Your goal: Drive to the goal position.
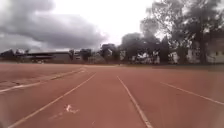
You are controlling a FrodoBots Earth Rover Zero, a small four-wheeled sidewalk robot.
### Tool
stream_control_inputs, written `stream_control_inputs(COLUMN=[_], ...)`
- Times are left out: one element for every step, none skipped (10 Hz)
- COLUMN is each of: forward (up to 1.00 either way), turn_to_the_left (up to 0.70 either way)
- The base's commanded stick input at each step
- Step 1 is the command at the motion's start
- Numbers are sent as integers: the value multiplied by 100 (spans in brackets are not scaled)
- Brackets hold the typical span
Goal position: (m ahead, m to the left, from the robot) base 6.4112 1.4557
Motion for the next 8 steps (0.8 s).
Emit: stream_control_inputs(forward=[45, 45, 45, 45, 45, 45, 45, 45], turn_to_the_left=[0, 0, 0, 0, 0, 0, 0, 0])
